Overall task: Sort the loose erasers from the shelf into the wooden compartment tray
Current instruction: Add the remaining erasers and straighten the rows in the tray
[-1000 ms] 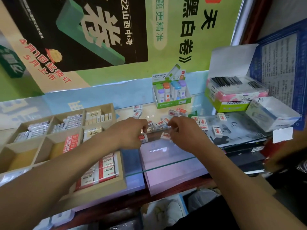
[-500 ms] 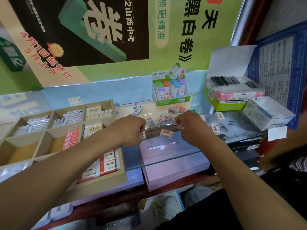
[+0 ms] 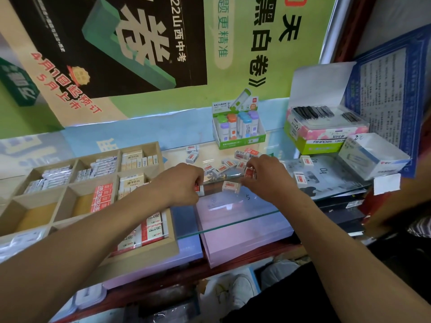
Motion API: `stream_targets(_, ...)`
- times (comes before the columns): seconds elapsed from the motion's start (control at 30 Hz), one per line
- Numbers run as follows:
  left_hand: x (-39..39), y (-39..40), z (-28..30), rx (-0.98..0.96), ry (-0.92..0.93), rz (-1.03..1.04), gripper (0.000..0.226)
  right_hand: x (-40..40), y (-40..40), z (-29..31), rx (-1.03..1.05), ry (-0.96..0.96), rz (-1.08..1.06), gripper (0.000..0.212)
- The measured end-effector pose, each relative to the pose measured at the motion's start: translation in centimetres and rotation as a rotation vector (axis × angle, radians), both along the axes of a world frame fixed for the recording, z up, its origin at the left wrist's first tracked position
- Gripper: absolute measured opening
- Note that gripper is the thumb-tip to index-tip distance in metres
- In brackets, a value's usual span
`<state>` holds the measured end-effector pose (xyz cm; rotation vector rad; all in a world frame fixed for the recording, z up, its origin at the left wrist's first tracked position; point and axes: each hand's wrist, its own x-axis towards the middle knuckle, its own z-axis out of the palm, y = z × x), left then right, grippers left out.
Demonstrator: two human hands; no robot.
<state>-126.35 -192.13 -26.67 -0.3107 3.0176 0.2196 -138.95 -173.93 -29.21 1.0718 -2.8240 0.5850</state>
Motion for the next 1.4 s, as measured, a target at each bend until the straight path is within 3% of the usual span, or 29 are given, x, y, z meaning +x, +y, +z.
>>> stream_targets(0.13, 0.0, -0.2, 0.1, 0.030, 0.001, -0.005, 0.026, 0.3, -0.4, 0.1, -0.022, -0.012, -0.007, 0.037)
stream_targets(0.27, 0.3, -0.6, 0.2, 0.093, 0.039, -0.002, 0.025, 0.1, -0.4, 0.1, -0.073, -0.077, 0.019, 0.051)
stream_targets(0.4, 0.9, -0.4, 0.9, 0.253, 0.163, 0.046, 0.028, 0.0, -0.3, 1.1, -0.334, -0.226, -0.024, 0.055)
stream_targets(0.47, 1.3, -0.4, 1.6, 0.360, 0.259, 0.080, 0.028, 1.0, -0.5, 2.1, -0.500, -0.296, -0.026, 0.040)
stream_targets(0.53, 2.0, -0.5, 2.0, 0.473, 0.353, 0.122, 0.027, 2.6, -1.0, 3.1, -0.580, -0.389, -0.008, 0.032)
stream_targets(0.77, 5.9, -2.5, 3.2, 0.743, 0.495, 0.272, 0.025, 7.1, -4.2, 5.0, -0.750, -0.886, 0.041, 0.055)
stream_targets(0.9, 9.6, -5.0, 4.2, 0.685, 0.511, 0.357, 0.024, 9.3, -6.8, 5.2, -0.714, -0.921, 0.066, 0.057)
stream_targets(1.1, 14.4, -10.3, 4.6, 0.520, 0.520, 0.475, 0.023, 12.4, -11.4, 6.0, -0.785, -1.019, 0.107, 0.036)
stream_targets(1.4, 16.3, -14.3, 3.0, 0.059, 0.352, 0.410, 0.025, 14.1, -15.4, 5.4, -0.780, -1.041, 0.140, 0.028)
